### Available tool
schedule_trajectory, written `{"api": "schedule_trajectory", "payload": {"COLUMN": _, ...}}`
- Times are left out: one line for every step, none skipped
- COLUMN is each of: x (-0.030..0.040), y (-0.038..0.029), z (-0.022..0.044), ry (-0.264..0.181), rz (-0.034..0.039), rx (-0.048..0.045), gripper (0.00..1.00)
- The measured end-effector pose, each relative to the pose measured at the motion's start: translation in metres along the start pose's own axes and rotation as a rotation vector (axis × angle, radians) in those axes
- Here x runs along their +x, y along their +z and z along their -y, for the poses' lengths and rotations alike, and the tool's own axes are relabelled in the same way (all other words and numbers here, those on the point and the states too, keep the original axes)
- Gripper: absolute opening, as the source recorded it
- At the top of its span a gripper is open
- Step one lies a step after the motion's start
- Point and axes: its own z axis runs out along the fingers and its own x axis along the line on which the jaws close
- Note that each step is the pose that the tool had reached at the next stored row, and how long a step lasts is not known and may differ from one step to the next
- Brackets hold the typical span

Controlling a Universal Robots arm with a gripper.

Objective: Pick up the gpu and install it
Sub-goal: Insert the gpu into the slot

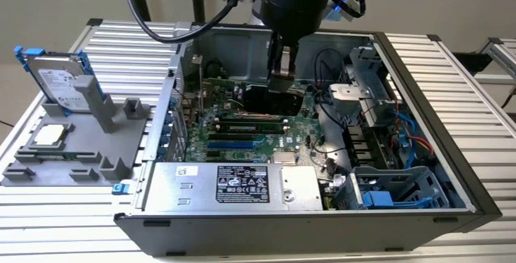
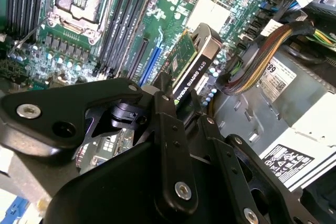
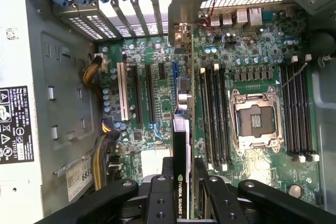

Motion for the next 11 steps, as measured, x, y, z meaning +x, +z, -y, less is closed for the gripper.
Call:
{"api": "schedule_trajectory", "payload": {"x": 0.0, "y": 0.0001, "z": 0.0, "ry": 0.0, "rz": 0.0002, "rx": 0.0, "gripper": 0.0}}
{"api": "schedule_trajectory", "payload": {"x": 0.0, "y": 0.0001, "z": 0.0, "ry": 0.0, "rz": 0.0002, "rx": 0.0001, "gripper": 0.0}}
{"api": "schedule_trajectory", "payload": {"x": 0.0, "y": 0.0001, "z": 0.0, "ry": 0.0, "rz": 0.0002, "rx": 0.0001, "gripper": 0.0}}
{"api": "schedule_trajectory", "payload": {"x": 0.0, "y": 0.0001, "z": 0.0, "ry": 0.001, "rz": 0.0003, "rx": 0.0001, "gripper": 0.0}}
{"api": "schedule_trajectory", "payload": {"x": 0.0, "y": 0.0001, "z": 0.0, "ry": 0.001, "rz": 0.0002, "rx": 0.0001, "gripper": 0.0}}
{"api": "schedule_trajectory", "payload": {"x": 0.0, "y": 0.0001, "z": 0.0, "ry": 0.001, "rz": 0.0002, "rx": 0.0, "gripper": 0.0}}
{"api": "schedule_trajectory", "payload": {"x": 0.0, "y": 0.0001, "z": 0.0, "ry": 0.001, "rz": 0.0003, "rx": 0.0, "gripper": 0.0}}
{"api": "schedule_trajectory", "payload": {"x": 0.0, "y": 0.0004, "z": 0.0, "ry": 0.001, "rz": 0.0003, "rx": 0.0001, "gripper": 0.0}}
{"api": "schedule_trajectory", "payload": {"x": 0.0, "y": 0.0011, "z": 0.0001, "ry": 0.002, "rz": 0.0008, "rx": 0.0002, "gripper": 0.0}}
{"api": "schedule_trajectory", "payload": {"x": 0.0, "y": 0.0019, "z": 0.0001, "ry": 0.004, "rz": 0.0007, "rx": 0.0001, "gripper": 0.0}}
{"api": "schedule_trajectory", "payload": {"x": 0.0, "y": 0.0027, "z": 0.0001, "ry": 0.006, "rz": 0.0005, "rx": 0.0, "gripper": 0.0}}
